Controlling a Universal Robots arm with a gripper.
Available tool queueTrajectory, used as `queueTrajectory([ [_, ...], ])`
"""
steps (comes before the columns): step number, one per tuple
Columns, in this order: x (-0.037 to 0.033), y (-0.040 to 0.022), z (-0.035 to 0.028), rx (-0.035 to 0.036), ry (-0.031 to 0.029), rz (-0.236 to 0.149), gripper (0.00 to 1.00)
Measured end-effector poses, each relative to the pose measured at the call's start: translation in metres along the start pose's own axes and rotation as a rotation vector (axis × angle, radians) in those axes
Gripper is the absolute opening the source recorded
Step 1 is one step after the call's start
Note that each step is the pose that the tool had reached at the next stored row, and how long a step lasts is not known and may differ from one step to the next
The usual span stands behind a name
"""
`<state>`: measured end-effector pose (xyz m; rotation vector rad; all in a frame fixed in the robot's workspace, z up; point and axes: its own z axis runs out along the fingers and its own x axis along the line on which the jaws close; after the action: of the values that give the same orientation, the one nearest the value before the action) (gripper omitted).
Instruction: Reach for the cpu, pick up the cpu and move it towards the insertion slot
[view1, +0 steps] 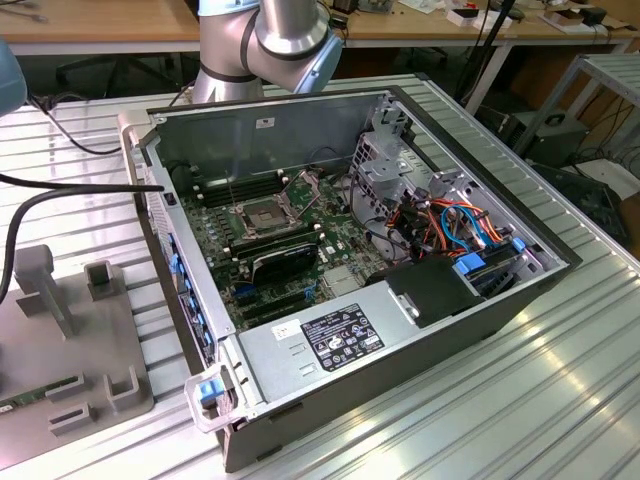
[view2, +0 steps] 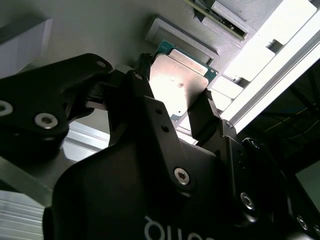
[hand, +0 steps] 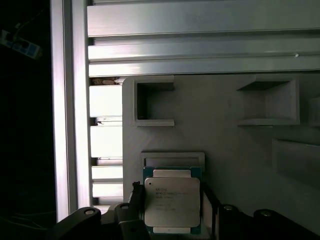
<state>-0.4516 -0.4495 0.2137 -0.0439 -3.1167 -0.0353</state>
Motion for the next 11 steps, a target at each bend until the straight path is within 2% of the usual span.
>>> queueTrajectory([
  [4, 0.0000, 0.0000, -0.0007, 0.0000, 0.0001, 0.000, 0.55],
  [11, 0.0002, 0.0002, -0.0079, 0.0000, 0.0001, 0.000, 0.55],
])
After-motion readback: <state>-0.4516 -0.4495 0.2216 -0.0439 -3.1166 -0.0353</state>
